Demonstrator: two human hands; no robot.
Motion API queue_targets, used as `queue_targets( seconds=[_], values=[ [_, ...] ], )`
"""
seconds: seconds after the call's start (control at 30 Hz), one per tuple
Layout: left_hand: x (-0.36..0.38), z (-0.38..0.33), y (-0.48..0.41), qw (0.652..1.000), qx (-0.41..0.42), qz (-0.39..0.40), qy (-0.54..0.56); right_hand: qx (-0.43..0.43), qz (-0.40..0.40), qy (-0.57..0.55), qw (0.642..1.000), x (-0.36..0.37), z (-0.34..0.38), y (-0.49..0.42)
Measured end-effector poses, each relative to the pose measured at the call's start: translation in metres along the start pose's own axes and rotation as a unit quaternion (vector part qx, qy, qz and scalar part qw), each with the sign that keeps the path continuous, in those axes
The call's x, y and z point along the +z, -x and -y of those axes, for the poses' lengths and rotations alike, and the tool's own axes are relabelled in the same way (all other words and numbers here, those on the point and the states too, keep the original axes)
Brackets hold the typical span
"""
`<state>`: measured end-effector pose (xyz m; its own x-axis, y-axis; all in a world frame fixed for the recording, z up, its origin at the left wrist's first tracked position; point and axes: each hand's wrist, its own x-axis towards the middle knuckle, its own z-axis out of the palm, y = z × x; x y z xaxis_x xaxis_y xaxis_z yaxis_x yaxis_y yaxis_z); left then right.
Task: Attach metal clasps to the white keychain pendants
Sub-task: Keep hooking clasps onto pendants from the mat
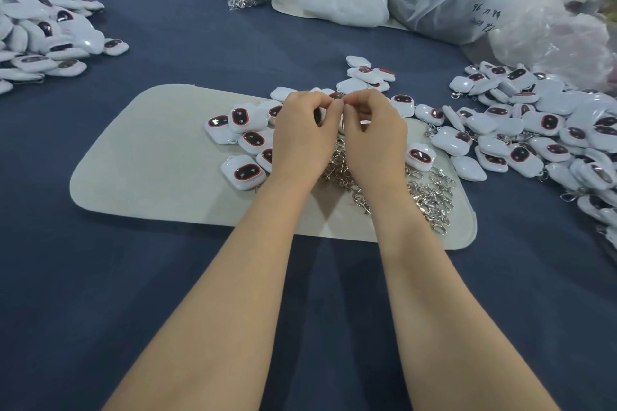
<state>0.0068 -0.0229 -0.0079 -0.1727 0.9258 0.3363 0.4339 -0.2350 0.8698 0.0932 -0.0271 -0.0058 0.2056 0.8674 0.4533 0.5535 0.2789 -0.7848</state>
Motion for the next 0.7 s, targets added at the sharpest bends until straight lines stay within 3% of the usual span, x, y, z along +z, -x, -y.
queue_targets(
  seconds=[0.2, 0.47, 0.7],
  values=[
    [-0.0012, -0.0003, 0.002, 1.0, 0.007, -0.012, -0.014, -0.021, 0.008, 0.043, 0.999, 0.003, -0.0019, 0.0013],
    [-0.0048, -0.0022, 0.001, 0.998, -0.03, -0.031, 0.047, 0.021, 0.027, -0.014, 0.999, 0.002, 0.0006, 0.0019],
    [-0.0017, -0.0012, 0.0015, 1.0, 0.001, -0.014, 0.022, 0.028, 0.006, -0.044, 0.999, 0.0, 0.0022, -0.0001]
  ],
)
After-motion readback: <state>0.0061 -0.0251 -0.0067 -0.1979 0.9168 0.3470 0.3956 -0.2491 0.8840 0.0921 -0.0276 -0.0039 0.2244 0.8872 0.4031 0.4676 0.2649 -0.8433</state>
